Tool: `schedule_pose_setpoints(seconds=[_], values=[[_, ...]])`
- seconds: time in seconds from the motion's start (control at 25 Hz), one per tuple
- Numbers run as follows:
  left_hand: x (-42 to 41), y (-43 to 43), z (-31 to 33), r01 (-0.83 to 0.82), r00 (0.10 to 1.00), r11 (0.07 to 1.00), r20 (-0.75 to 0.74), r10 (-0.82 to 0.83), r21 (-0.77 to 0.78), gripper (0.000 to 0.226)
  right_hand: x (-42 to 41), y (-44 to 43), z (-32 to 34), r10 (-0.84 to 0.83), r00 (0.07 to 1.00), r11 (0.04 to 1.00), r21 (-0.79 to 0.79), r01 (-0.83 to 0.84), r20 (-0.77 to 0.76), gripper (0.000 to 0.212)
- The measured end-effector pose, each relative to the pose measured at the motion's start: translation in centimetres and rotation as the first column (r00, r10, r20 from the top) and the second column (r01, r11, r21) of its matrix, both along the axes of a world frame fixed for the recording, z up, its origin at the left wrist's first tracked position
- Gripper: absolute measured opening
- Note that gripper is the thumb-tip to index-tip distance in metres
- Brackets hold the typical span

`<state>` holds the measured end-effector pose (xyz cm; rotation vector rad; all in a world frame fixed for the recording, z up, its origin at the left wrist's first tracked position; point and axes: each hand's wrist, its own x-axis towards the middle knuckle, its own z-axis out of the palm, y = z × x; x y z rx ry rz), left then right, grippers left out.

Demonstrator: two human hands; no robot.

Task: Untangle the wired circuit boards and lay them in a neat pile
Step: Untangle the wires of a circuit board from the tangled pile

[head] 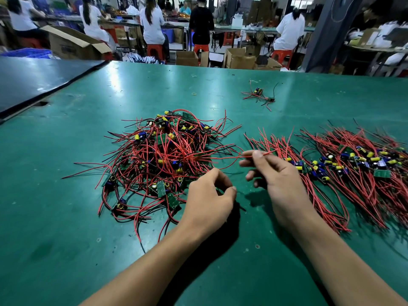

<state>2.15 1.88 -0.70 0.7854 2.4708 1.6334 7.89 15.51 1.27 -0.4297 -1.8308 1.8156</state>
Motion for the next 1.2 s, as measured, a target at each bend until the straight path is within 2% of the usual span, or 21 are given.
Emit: schedule_pose_setpoints(seconds=[0.12, 0.2, 0.28, 0.36, 0.4, 0.48, 0.6, 0.76, 0.88, 0.96, 1.04, 1.12, 1.2], values=[[-1.0, -0.2, -0.1, -0.074, 0.992, 0.995, 0.111, 0.066, 0.07, 0.009, 0.4, 1.3, 1.4, -0.105, 0.987, 0.98, -0.181, 0.082, -0.122, 0.025], [-1.4, -0.3, 0.1, -0.1, 0.969, 0.98, 0.239, 0.056, 0.175, 0.008, 0.8, 1.9, 2.0, -0.127, 0.977, 0.954, -0.289, 0.074, -0.17, 0.028], [-1.5, -0.2, 0.2, -0.119, 0.953, 0.964, 0.301, 0.044, 0.237, 0.006, 1.1, 2.2, 2.4, -0.096, 0.976, 0.915, -0.403, 0.009, -0.194, 0.031], [-1.3, -0.3, 0.2, -0.103, 0.966, 0.972, 0.252, 0.047, 0.212, 0.005, 1.3, 2.1, 2.8, -0.012, 0.974, 0.842, -0.528, -0.112, -0.227, 0.034], [-1.2, -0.3, 0.4, -0.071, 0.962, 0.969, 0.273, 0.004, 0.236, 0.005, 1.3, 2.0, 3.0, 0.037, 0.969, 0.804, -0.568, -0.174, -0.245, 0.033], [-0.8, -0.3, 0.8, -0.012, 0.898, 0.927, 0.411, -0.154, 0.374, 0.007, 1.5, 1.9, 3.1, 0.123, 0.961, 0.768, -0.59, -0.25, -0.247, 0.031], [-0.5, -0.1, 1.8, -0.02, 0.747, 0.842, 0.568, -0.345, 0.539, 0.014, 1.7, 1.6, 3.2, 0.245, 0.953, 0.769, -0.563, -0.303, -0.178, 0.04], [-0.7, -0.4, 2.4, -0.005, 0.604, 0.788, 0.629, -0.489, 0.616, 0.026, 2.1, 1.6, 3.2, 0.458, 0.88, 0.718, -0.529, -0.451, -0.129, 0.076], [-0.8, -0.8, 2.7, -0.018, 0.536, 0.76, 0.648, -0.541, 0.65, 0.031, 2.2, 1.9, 2.8, 0.476, 0.869, 0.697, -0.543, -0.468, -0.137, 0.096], [-1.0, -0.9, 2.8, -0.08, 0.482, 0.739, 0.675, -0.559, 0.669, 0.033, 2.0, 2.6, 2.4, 0.468, 0.876, 0.694, -0.564, -0.447, -0.118, 0.1], [-1.3, -0.9, 3.0, -0.133, 0.442, 0.73, 0.7, -0.561, 0.67, 0.032, 1.8, 2.9, 2.0, 0.433, 0.9, 0.731, -0.566, -0.382, -0.049, 0.091], [-1.4, -0.9, 2.9, -0.136, 0.432, 0.741, 0.712, -0.553, 0.658, 0.027, 1.3, 2.8, 1.4, 0.354, 0.934, 0.832, -0.468, -0.298, 0.035, 0.061], [-1.4, -1.0, 2.8, -0.132, 0.4, 0.733, 0.712, -0.577, 0.668, 0.024, 1.1, 2.3, 0.5, 0.234, 0.964, 0.968, -0.126, -0.218, 0.123, 0.02]])
